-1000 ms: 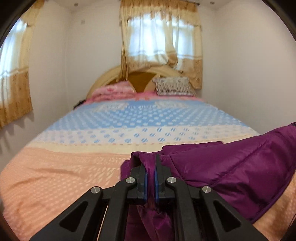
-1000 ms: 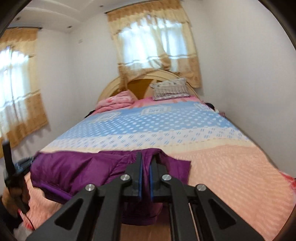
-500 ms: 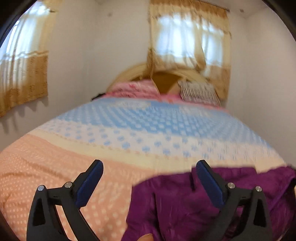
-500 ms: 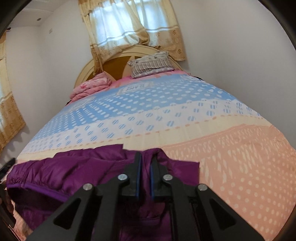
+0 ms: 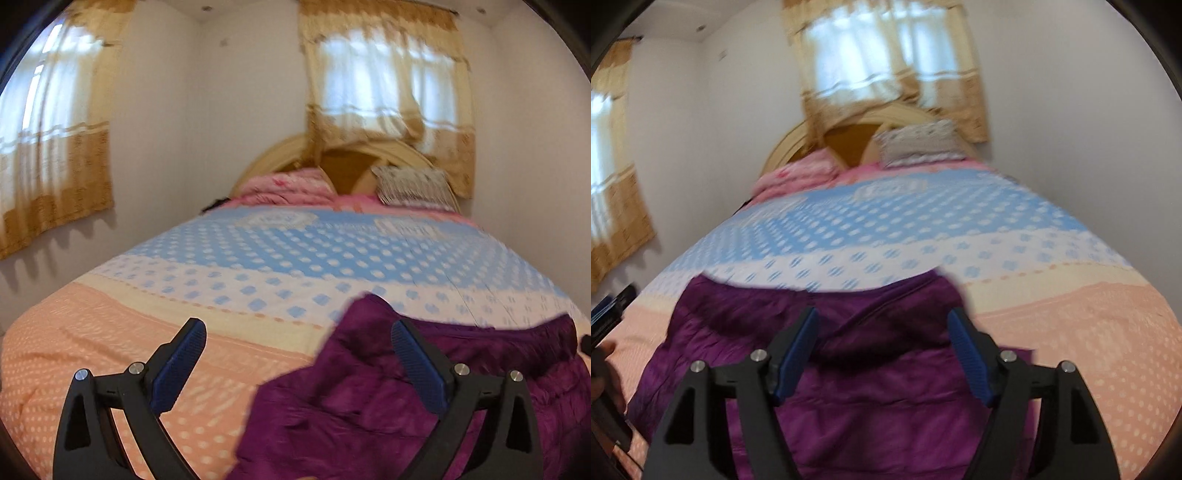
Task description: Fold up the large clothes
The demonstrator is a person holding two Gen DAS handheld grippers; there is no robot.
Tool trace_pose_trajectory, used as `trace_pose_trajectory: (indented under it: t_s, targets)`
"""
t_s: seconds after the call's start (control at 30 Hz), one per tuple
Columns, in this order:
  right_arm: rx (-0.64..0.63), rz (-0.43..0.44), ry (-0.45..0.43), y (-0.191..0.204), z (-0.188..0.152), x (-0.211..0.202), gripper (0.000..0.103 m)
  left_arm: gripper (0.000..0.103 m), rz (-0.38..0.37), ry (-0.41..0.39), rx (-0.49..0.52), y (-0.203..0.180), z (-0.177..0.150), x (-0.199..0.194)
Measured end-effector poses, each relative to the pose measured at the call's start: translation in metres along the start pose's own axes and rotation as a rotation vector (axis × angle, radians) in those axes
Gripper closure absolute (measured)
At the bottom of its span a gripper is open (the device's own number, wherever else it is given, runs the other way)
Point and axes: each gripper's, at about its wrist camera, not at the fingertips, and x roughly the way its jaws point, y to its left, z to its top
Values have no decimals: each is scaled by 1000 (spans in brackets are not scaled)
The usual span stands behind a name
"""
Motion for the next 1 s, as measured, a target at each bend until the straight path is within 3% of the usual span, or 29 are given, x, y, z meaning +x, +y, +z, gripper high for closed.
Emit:
trace_pose_trajectory:
  t_s: [0.1, 0.23, 0.37, 0.43, 1.0]
  targets:
    - [-63, -6, 93, 17, -1, 29, 31, 2, 10, 31, 82, -27, -3, 19]
    - [-83, -40, 219, 18, -9, 71, 42, 2, 90, 91, 186, -50, -16, 59]
    - [-13, -96, 275, -6, -26, 97, 42, 2, 153, 266, 201, -48, -46, 109]
    - [14, -78, 269, -13, -35, 99, 42, 2, 117, 353, 165, -42, -54, 127]
    - [25, -95, 285, -10, -42, 107, 41, 1, 63, 402, 97, -32, -60, 133]
